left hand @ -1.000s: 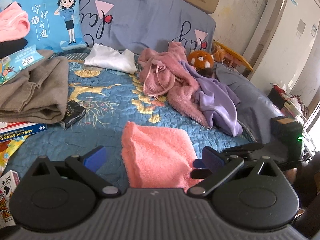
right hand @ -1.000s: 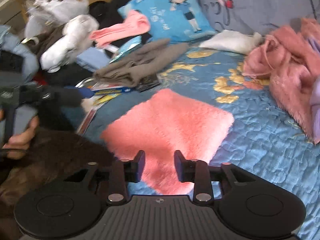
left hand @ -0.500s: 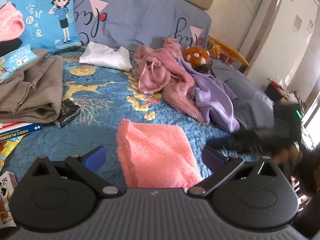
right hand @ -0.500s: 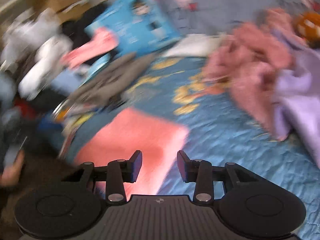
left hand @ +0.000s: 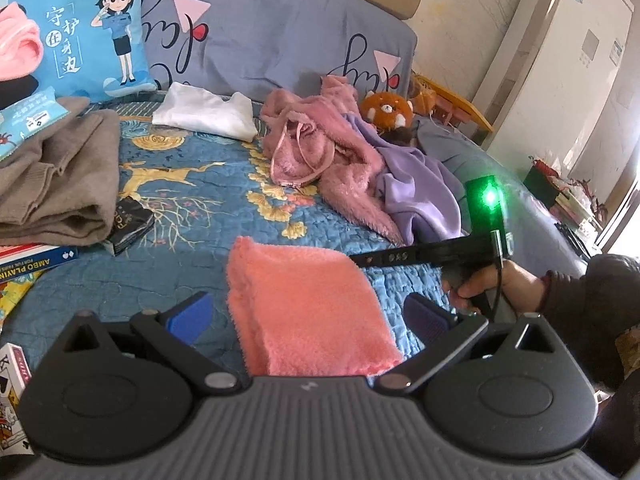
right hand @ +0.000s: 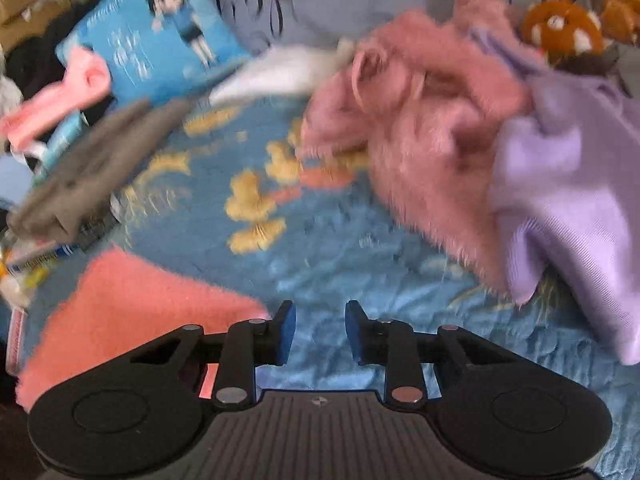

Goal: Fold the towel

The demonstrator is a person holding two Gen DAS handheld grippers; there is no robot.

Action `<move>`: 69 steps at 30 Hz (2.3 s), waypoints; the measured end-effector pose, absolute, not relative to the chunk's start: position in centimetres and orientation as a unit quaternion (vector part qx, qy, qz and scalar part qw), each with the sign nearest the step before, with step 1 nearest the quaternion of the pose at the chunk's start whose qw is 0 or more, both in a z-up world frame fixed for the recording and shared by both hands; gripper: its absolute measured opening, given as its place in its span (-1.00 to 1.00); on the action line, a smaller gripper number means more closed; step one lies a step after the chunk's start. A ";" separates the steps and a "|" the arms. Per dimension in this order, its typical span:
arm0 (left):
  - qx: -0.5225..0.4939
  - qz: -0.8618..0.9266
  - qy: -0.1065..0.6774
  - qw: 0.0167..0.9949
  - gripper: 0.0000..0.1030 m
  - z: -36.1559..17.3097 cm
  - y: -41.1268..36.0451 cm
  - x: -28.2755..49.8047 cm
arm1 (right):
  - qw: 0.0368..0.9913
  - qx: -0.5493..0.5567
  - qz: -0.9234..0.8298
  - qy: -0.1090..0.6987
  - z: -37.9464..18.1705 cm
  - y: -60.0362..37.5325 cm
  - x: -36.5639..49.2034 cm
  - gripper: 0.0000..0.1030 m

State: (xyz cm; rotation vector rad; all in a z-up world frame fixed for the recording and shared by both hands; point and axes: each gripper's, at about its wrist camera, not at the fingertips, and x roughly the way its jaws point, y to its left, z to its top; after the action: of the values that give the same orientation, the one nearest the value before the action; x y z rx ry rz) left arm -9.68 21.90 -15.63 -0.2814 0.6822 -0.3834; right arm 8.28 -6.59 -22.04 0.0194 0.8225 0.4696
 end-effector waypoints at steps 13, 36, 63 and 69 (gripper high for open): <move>-0.154 -0.185 0.321 0.916 0.99 -15.4 22.7 -9.9 | 0.834 -0.082 0.377 0.393 -23.8 0.4 5.1 -0.32; -0.170 -0.187 0.314 0.915 0.99 -15.3 23.4 -10.1 | 0.866 -0.054 0.363 0.338 -20.6 -2.4 6.1 -0.16; -0.157 -0.184 0.329 0.913 0.99 -15.7 22.7 -9.6 | 0.873 0.309 0.131 0.355 -24.2 -12.9 10.0 -0.64; -0.154 -0.186 0.327 0.914 0.99 -15.5 22.6 -9.8 | 0.872 0.302 0.054 0.382 -25.8 -15.9 9.5 -0.25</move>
State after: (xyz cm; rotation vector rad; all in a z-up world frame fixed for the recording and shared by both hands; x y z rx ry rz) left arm -9.77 22.64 -15.54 -0.3172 0.6725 -0.3822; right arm 9.53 -15.92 -25.83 0.6304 0.7984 0.1128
